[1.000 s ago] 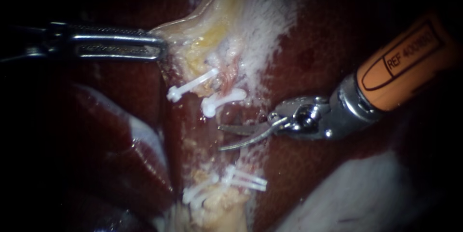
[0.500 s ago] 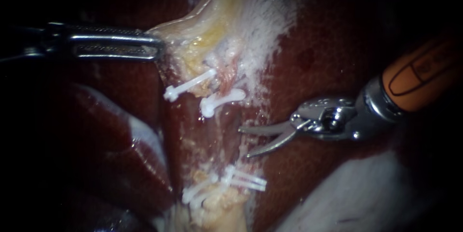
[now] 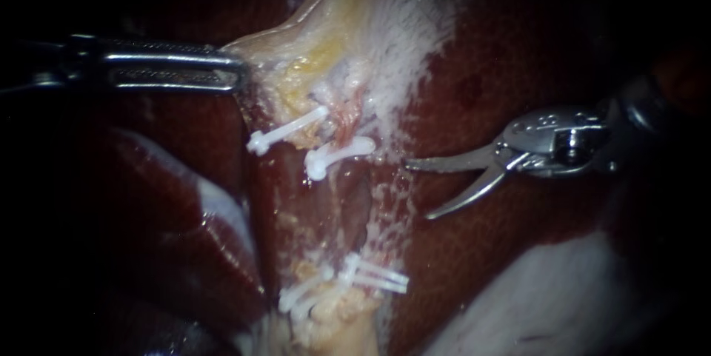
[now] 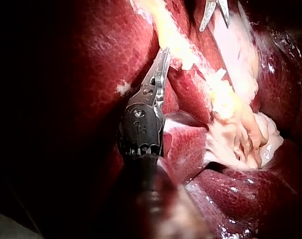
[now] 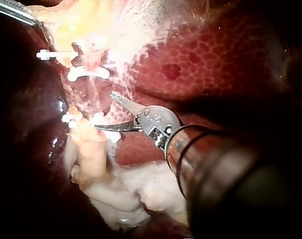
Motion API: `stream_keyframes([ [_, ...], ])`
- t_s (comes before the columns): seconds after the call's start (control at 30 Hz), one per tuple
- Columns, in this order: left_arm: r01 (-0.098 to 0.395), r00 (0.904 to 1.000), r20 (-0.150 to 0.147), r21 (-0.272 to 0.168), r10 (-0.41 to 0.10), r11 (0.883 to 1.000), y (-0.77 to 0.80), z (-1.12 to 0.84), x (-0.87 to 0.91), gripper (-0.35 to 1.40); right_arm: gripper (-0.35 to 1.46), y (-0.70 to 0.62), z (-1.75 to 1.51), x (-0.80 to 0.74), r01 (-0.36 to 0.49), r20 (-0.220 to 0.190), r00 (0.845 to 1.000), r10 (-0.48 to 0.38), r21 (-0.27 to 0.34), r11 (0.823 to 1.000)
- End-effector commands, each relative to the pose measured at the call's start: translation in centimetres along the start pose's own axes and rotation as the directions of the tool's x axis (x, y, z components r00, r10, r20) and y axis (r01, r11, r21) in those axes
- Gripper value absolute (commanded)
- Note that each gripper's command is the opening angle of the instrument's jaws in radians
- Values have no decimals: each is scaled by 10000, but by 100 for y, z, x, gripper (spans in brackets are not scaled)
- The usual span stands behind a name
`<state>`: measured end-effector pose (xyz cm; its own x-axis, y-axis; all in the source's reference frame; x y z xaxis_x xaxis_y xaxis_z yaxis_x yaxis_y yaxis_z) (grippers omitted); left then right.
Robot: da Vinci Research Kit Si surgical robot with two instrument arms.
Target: Go back from the cut right tube
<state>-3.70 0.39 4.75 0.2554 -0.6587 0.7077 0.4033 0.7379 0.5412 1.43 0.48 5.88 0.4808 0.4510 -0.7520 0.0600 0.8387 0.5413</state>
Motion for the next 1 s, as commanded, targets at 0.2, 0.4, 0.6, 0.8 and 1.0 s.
stream_keyframes([
  [0.2,-26,10000,5,-19,26,10000,1,3,6,-35,143,0,-6,-1,730,9,9973,-730,-130,9972],
  [0.4,-31,10000,6,-24,31,10000,1,4,7,-35,143,6,-17,0,897,12,9960,-897,-328,9954],
  [0.6,-63,10000,14,-58,63,10000,0,9,12,-35,143,7,-19,-2,880,16,9961,-880,-467,9950],
  [0.8,-185,9998,-7,-55,185,9998,0,18,24,-35,143,5,-18,-3,951,53,9955,-950,-481,9943],
  [1.0,-54,9998,-196,148,57,9999,-7,37,41,-35,143,4,-18,-4,845,104,9964,-841,-486,9952],
])
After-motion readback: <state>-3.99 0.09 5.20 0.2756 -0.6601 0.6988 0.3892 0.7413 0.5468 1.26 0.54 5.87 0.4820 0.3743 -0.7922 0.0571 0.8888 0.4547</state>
